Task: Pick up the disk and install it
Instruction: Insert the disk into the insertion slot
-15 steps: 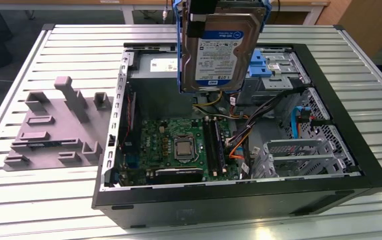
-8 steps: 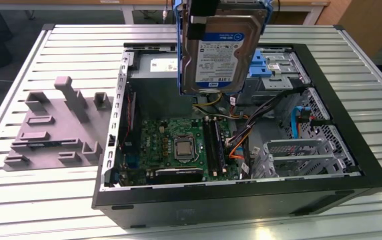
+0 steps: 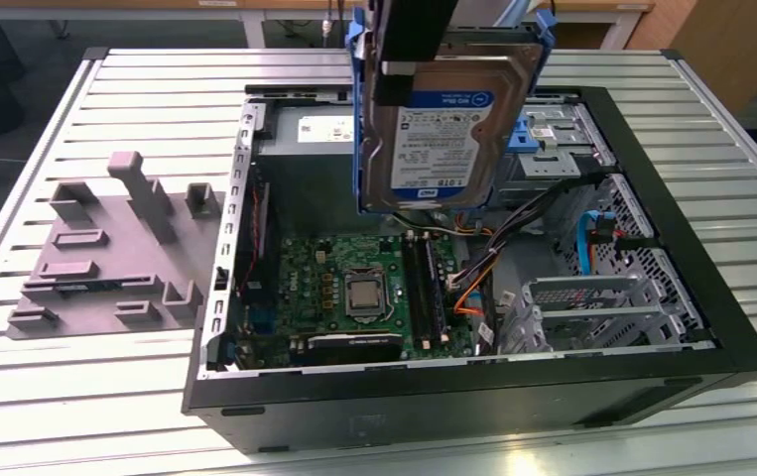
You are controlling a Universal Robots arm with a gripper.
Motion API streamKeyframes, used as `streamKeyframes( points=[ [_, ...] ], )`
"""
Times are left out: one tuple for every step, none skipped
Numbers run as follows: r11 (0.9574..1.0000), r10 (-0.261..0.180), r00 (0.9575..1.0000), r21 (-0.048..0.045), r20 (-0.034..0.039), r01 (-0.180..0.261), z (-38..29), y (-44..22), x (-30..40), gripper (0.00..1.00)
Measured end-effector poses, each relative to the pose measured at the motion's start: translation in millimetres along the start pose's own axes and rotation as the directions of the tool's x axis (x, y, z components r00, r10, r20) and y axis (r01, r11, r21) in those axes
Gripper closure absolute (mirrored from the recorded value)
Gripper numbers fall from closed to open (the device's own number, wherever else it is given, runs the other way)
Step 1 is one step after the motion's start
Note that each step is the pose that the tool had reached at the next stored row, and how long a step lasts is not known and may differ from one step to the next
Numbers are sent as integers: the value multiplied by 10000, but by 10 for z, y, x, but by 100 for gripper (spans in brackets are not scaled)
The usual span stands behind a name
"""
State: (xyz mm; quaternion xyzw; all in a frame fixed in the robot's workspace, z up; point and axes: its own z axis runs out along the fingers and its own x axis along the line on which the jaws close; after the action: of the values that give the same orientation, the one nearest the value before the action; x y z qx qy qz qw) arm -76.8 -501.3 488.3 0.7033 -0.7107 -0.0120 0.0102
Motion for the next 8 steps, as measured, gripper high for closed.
streamKeyframes(
  points=[
    [10000, 1, 10000, 1, -1, -1, 1, 0, 22, 64],
    [10000, 0, 10000, 0, -5, 0, 1, 0, 39, 64],
    [10000, 0, 10000, 0, -7, 0, 1, 0, 46, 64],
    [10000, 1, 10000, 0, -7, -1, 1, 0, 46, 64],
    [10000, 2, 10000, 1, -7, -2, 1, 0, 46, 64],
    [10000, 0, 10000, 1, -9, 0, 1, 0, 57, 64],
    [10000, 0, 10000, 1, -10, 0, 1, -1, 66, 64],
    [10000, 0, 10000, 1, -10, 0, 1, -1, 67, 64]
  ],
)
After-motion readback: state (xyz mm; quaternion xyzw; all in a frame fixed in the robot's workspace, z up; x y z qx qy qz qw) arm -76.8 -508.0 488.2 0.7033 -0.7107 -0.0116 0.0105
